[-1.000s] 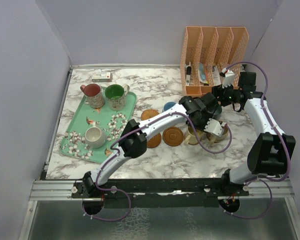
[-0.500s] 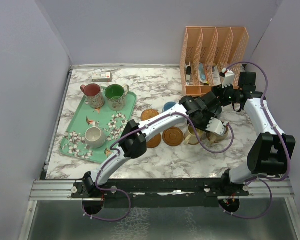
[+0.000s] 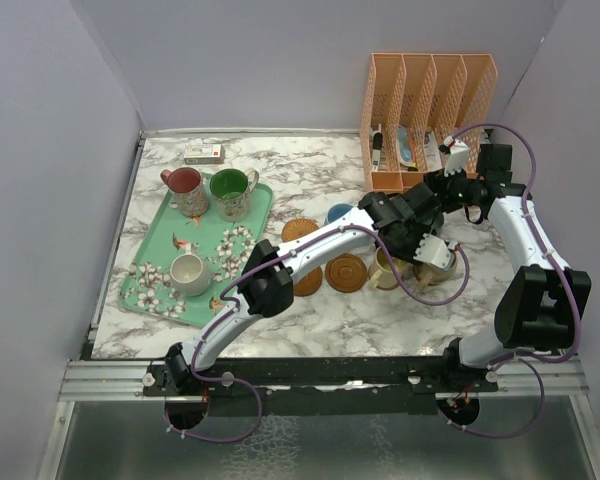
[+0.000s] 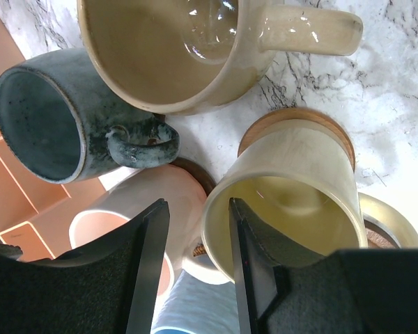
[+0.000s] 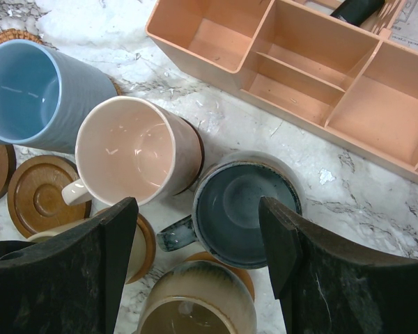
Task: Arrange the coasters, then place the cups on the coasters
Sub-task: Place the cup on the coaster.
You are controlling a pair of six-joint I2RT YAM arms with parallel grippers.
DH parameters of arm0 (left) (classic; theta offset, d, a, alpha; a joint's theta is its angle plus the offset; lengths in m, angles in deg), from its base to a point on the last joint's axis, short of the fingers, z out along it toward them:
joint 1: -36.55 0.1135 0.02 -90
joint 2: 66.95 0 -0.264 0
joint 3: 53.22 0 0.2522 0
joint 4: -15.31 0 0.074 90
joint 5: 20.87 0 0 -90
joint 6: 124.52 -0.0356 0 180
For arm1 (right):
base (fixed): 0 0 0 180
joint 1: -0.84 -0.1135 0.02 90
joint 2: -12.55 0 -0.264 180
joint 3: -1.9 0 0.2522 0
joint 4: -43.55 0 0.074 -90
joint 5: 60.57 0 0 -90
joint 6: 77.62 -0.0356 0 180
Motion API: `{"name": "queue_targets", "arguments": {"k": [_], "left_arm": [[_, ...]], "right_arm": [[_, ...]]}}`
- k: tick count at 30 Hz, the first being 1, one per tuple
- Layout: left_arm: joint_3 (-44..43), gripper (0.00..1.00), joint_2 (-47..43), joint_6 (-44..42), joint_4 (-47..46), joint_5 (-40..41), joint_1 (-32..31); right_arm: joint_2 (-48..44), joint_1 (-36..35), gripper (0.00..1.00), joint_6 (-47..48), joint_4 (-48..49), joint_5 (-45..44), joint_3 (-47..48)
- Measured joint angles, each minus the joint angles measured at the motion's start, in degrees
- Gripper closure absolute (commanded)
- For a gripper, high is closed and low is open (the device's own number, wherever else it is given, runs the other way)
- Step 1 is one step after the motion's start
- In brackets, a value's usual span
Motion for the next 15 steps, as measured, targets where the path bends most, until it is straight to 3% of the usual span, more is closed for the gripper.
{"name": "queue_targets", "arguments": {"k": [15], "left_arm": [[0.0,0.56,0.0,1.1,-0.6,-0.2,-0.2]], "right_arm": [[0.0,0.0,0.29,0.0,0.0,0.0,0.0]]}}
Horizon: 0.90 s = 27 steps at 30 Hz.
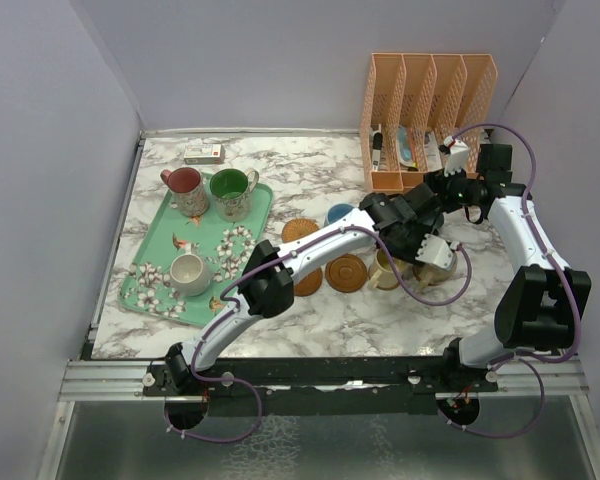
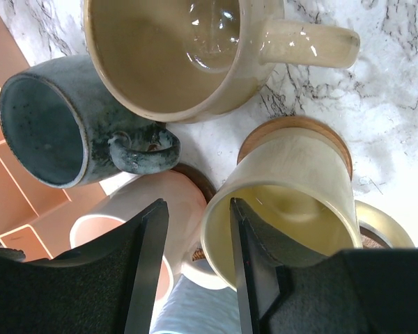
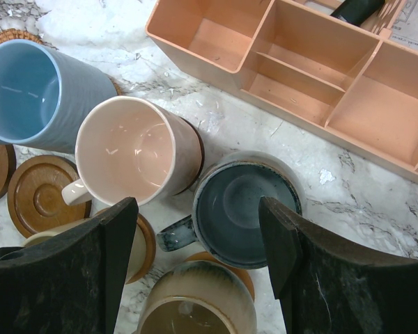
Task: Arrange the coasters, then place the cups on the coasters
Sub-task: Place the cup on the coaster.
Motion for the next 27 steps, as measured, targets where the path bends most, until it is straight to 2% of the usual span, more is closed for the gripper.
{"name": "queue_targets", "arguments": {"k": [27], "left_arm": [[-1.3,0.55,1.0,0.9,-0.1,-0.2,-0.8]], "right_arm": [[0.3,0.0,0.29,0.0,0.0,0.0,0.0]]}}
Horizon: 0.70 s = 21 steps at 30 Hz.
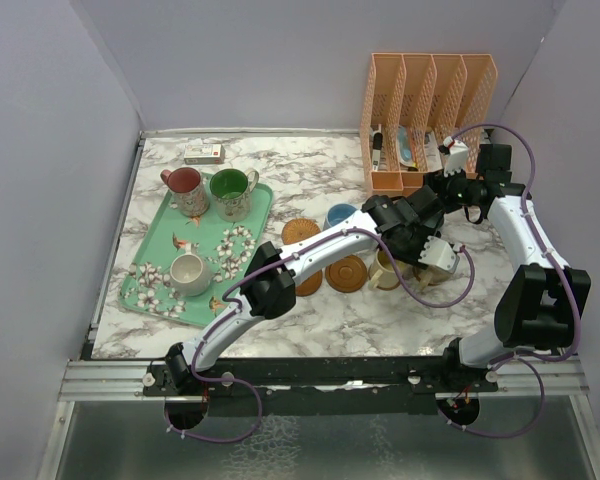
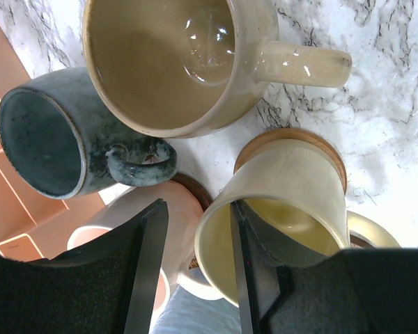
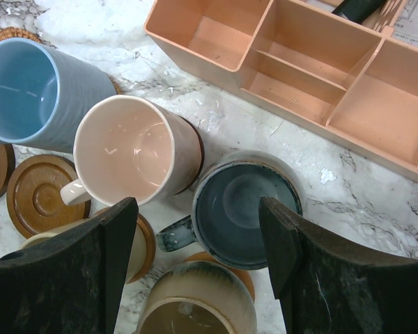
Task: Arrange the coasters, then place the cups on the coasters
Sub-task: Place the cup on the coaster.
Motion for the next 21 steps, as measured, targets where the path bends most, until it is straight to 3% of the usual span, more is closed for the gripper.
{"name": "queue_targets", "arguments": {"k": [21], "left_arm": [[-0.9,0.55,0.3,1.2,-0.1,0.0,-0.1]], "right_arm": [[0.1,0.0,0.30,0.4,0.0,0.0,0.0]]}}
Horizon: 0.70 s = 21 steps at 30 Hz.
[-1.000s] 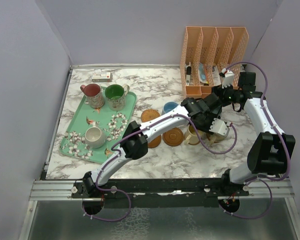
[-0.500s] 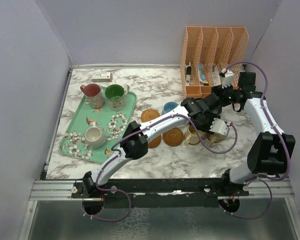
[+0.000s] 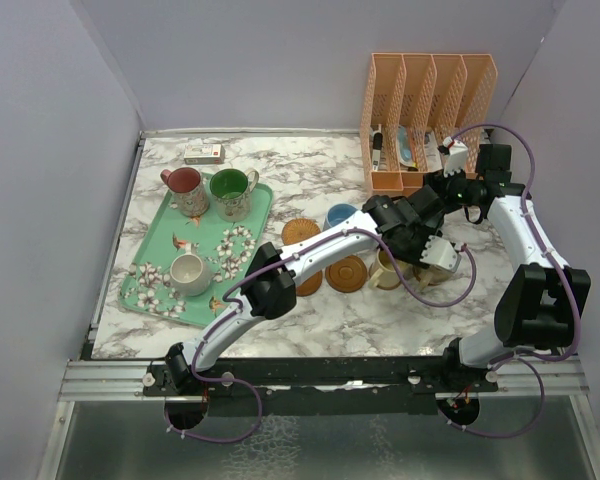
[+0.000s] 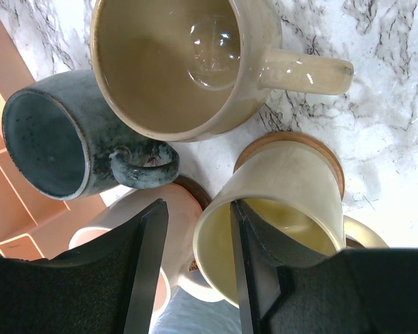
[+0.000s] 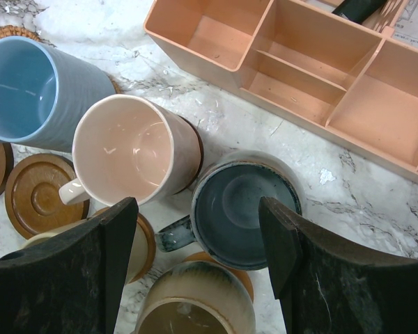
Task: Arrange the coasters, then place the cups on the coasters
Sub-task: Place the cup on the coaster.
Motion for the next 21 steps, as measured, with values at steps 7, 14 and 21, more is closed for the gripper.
{"name": "queue_targets", "arguments": {"k": [7,14,21], "left_arm": [[0.0,0.55,0.0,0.2,0.0,0.1,-0.3],[0.0,0.55,0.0,0.2,0.0,0.3,-0.3],[0.0,0.55,0.0,0.3,-0.2,1.3,-0.4]], "right_arm": [[0.0,0.0,0.29,0.0,0.0,0.0,0.0],[0.0,0.0,0.30,0.0,0.0,0.0,0.0],[0.0,0.0,0.30,0.0,0.0,0.0,0.0]]}}
